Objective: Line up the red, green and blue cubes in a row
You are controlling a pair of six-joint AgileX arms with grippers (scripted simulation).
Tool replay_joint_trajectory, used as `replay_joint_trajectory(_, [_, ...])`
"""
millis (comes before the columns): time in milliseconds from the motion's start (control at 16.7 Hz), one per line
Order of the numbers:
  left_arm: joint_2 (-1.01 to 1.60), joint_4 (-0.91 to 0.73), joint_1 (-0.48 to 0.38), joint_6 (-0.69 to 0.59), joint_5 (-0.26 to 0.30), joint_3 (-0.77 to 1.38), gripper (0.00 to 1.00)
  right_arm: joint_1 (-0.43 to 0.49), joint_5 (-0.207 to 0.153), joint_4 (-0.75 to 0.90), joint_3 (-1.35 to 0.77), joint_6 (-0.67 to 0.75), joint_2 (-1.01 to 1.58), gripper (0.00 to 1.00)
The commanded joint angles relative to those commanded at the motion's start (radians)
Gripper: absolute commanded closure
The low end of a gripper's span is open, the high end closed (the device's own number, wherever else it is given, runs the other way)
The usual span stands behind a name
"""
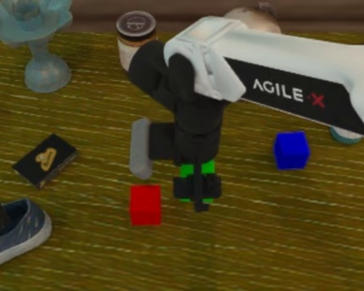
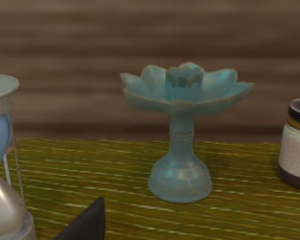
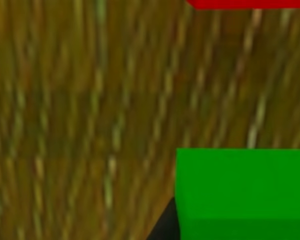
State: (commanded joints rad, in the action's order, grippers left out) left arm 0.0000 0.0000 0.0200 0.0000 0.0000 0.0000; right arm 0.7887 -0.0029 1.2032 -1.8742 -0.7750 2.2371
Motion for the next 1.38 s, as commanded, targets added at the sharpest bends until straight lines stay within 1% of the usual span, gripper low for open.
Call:
replay_joint_trajectory(120, [0.000,0.000,0.000,0.000,0.000,0.000,0.00,0.001,0.000,-0.038,0.030,0.000,0.010,1.00])
replay_joint_trajectory(420, [0.000,0.000,0.000,0.000,0.000,0.000,0.00,0.002,0.001,-0.215,0.151,0.002,0.061,1.00])
replay_joint_trajectory(720, [0.000,0.000,0.000,0.000,0.000,0.000,0.00,0.003,0.001,-0.235,0.168,0.001,0.070,1.00])
replay_joint_trajectory(1380, [0.000,0.000,0.000,0.000,0.000,0.000,0.00,0.003,0.001,-0.235,0.168,0.001,0.070,0.17])
